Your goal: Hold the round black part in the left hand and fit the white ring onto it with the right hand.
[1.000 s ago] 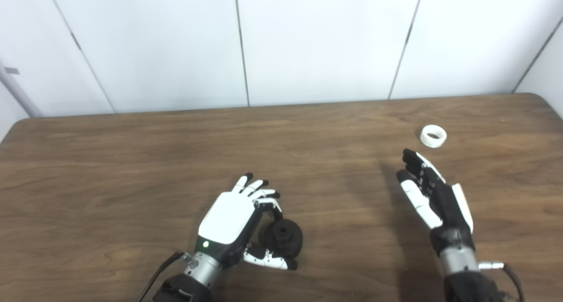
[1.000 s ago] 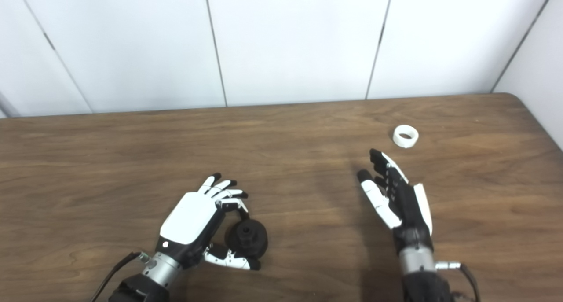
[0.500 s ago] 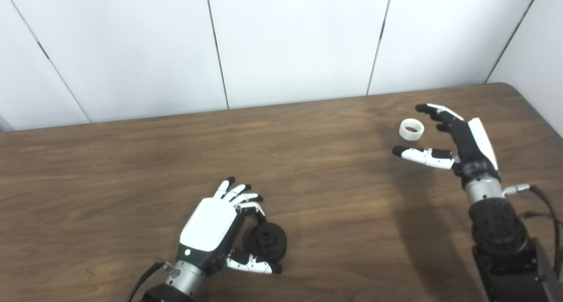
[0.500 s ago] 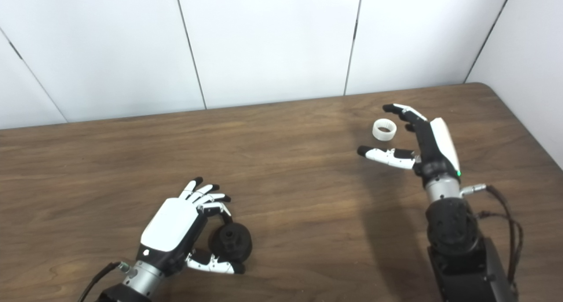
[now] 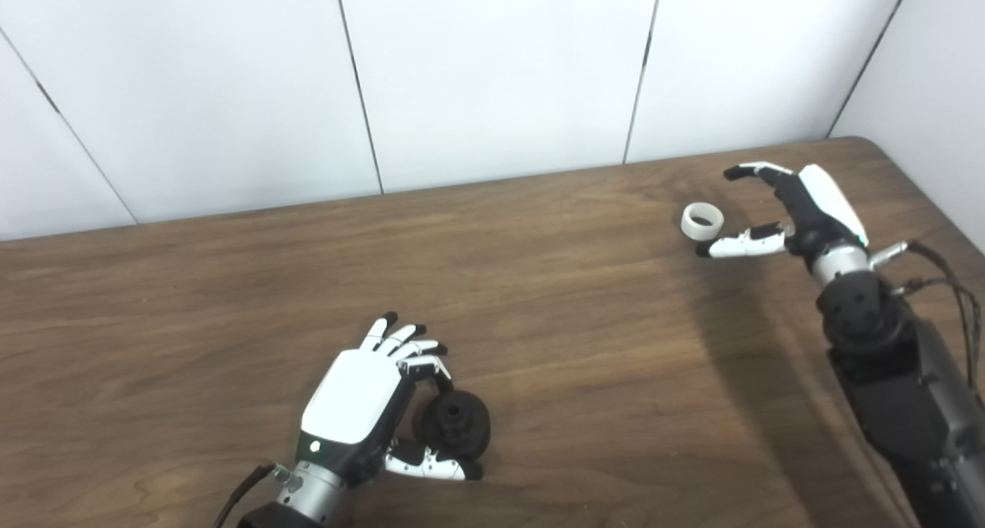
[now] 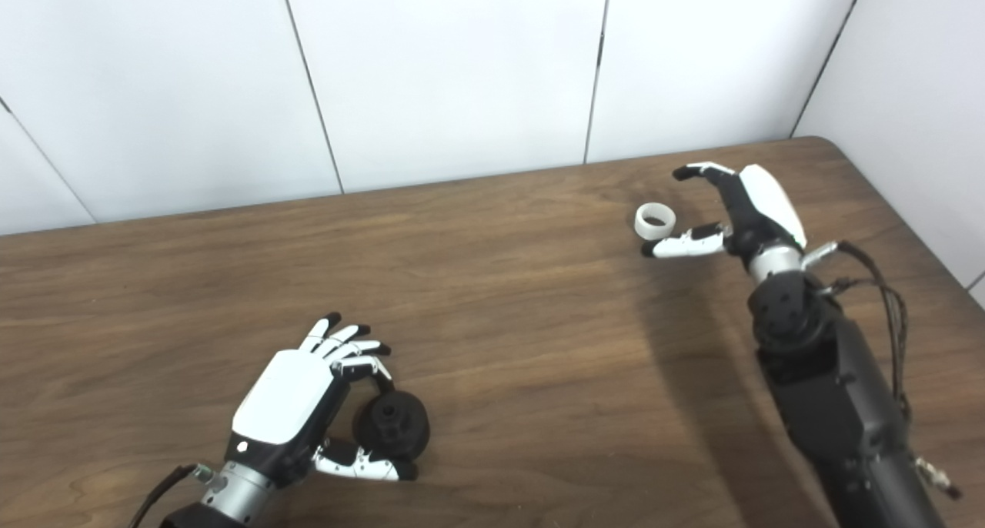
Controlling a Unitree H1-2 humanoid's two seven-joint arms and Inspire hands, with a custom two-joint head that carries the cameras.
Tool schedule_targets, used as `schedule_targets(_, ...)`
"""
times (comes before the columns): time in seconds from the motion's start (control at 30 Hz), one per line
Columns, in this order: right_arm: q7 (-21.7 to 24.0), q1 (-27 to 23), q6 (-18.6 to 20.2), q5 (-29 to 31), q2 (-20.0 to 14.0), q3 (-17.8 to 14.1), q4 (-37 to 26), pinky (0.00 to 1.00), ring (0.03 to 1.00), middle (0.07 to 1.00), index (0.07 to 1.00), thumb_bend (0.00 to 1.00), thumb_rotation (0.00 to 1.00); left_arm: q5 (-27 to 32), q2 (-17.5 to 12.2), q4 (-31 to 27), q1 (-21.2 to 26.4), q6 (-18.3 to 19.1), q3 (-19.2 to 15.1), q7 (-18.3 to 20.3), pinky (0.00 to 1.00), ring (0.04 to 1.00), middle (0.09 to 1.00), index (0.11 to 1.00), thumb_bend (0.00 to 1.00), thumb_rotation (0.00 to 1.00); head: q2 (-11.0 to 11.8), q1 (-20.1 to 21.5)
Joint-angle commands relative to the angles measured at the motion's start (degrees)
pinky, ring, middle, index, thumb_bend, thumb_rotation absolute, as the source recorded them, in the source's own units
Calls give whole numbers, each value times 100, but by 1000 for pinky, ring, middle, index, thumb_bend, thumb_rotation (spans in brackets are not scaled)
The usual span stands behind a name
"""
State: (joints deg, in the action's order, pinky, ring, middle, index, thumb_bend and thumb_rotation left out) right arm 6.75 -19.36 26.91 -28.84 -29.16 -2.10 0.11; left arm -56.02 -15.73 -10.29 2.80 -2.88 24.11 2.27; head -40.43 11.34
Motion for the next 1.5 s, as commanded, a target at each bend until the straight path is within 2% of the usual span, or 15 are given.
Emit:
schedule_targets(0.0,98,-364,-2,-181,-181,-77,9,887,944,912,774,854,219,-83,-57,0,-29,15,-15,79,1000,902,789,485,524,54,-6,-4)
schedule_targets(0.17,285,-741,-1,-282,-265,-35,507,913,954,922,779,858,242,-96,-68,24,-31,-30,-20,26,1000,894,784,485,524,54,-13,30)
schedule_targets(0.3,418,-963,-3,-473,-393,190,817,940,965,932,784,850,265,-93,-69,52,-39,-44,-21,11,1000,895,788,485,524,54,-8,25)
schedule_targets(0.37,482,-1057,0,-574,-403,255,952,969,976,936,785,848,271,-99,-67,28,-45,-25,-18,49,1000,896,790,485,524,54,-11,16)
schedule_targets(0.57,659,-1321,-3,-827,-333,343,1384,958,989,937,781,874,286,-134,-68,14,-54,-13,-1,72,1000,894,788,485,524,55,-24,24)
schedule_targets(0.83,619,-1605,-26,-904,-406,790,1908,1000,996,933,757,865,290,-144,-49,-38,-74,30,-9,109,1000,895,787,485,524,54,-45,5)
schedule_targets(0.97,624,-1702,-4,-954,-371,891,2025,1000,1000,935,742,861,278,-133,-41,-56,-74,45,-11,134,1000,898,789,485,524,54,-44,4)
schedule_targets(1.47,661,-1750,-3,-1068,-229,953,2083,1000,1000,955,709,866,265,-160,-33,-51,-44,31,-15,115,1000,899,786,485,525,55,-62,-7)
